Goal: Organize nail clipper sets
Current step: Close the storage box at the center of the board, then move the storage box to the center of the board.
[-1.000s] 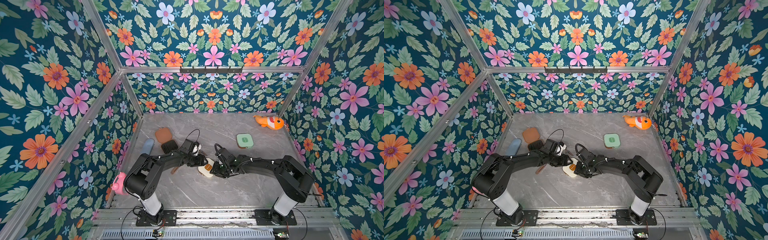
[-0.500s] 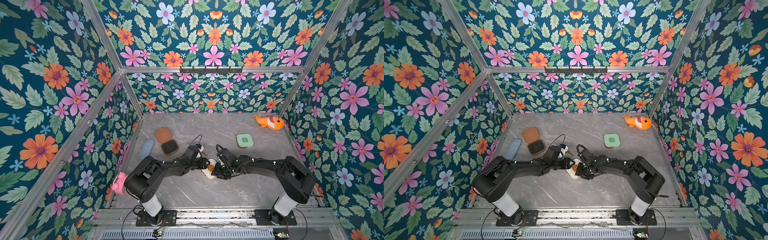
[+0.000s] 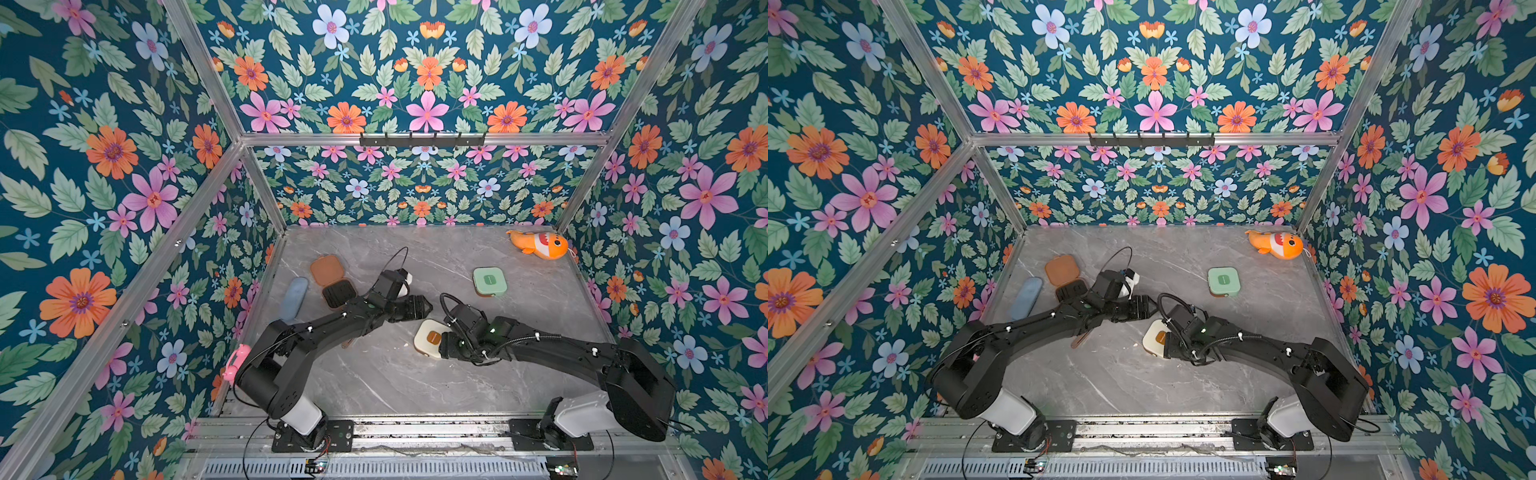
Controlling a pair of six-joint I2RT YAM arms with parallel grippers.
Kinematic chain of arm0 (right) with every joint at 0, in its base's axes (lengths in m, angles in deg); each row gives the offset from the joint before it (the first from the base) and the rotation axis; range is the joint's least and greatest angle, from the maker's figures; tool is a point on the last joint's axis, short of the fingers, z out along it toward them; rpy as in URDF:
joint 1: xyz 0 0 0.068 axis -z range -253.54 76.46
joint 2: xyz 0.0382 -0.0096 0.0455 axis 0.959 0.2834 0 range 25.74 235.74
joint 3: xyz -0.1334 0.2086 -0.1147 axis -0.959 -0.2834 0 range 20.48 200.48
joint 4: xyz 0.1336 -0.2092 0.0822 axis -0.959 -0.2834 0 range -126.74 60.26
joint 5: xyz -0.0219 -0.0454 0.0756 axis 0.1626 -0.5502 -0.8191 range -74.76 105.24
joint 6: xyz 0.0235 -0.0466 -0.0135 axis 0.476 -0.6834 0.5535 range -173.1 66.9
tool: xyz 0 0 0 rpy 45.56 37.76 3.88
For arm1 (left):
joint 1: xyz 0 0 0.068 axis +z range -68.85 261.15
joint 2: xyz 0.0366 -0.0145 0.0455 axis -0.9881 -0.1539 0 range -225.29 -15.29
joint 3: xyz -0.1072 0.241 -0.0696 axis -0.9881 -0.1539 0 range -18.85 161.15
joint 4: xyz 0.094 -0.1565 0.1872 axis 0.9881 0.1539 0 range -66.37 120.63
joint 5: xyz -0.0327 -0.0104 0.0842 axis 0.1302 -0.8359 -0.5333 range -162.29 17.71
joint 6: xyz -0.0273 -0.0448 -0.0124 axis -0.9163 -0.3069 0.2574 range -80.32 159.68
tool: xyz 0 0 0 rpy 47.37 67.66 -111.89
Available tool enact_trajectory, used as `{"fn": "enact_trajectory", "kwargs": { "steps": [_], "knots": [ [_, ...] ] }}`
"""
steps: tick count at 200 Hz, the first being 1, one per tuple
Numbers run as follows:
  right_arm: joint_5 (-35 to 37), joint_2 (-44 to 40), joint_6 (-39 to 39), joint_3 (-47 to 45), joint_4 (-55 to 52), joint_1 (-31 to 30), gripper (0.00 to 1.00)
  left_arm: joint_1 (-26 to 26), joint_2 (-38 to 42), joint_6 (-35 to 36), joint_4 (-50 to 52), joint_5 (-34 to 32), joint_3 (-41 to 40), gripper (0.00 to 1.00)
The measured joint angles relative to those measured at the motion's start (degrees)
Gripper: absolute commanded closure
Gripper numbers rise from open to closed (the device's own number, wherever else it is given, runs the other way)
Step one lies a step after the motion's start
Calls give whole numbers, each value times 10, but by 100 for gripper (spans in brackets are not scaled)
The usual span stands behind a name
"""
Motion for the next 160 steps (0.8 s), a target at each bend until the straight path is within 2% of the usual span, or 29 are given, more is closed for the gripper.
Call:
{"fn": "enact_trajectory", "kwargs": {
  "steps": [7, 42, 95, 127, 160],
  "knots": [
    [9, 5, 0, 2, -11, -10, 13, 10, 14, 3, 11, -15, 4, 20],
    [37, 66, 0, 30, -33, -42, 1, 69, 75, 16, 54, -44, -14, 19],
    [56, 171, 1, 105, -31, -28, 3, 146, 161, 36, 113, -48, -74, 20],
    [64, 199, -6, 136, -23, 30, 14, 177, 174, 57, 148, -61, -75, 30],
    [58, 232, -52, 191, -17, 106, 18, 202, 146, 78, 179, -83, -50, 38]
  ]
}}
